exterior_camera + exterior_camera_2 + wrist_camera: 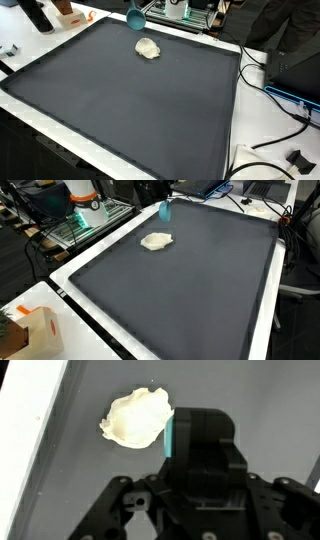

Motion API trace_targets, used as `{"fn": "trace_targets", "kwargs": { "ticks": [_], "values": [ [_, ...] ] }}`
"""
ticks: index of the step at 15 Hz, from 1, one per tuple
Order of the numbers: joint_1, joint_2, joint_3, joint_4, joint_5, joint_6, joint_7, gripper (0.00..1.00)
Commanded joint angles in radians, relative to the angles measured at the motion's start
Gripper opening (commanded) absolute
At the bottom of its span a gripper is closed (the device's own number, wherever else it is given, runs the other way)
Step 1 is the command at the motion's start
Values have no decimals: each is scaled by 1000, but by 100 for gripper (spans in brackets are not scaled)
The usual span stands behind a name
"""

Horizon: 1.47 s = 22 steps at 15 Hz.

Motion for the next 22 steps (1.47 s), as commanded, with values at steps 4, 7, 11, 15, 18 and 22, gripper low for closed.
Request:
{"fn": "trace_targets", "kwargs": {
  "ticks": [4,7,11,15,18,22],
  "values": [
    [4,-113,64,-32,-169,-53,23,25],
    [8,-130,86,-25,-212,-92,7,25],
    [15,-147,113,-21,-254,-132,3,25],
    [18,-128,122,-5,-252,-124,8,25],
    [20,-125,123,-2,-253,-125,8,50],
    [20,-123,122,-1,-253,-125,8,50]
  ]
}}
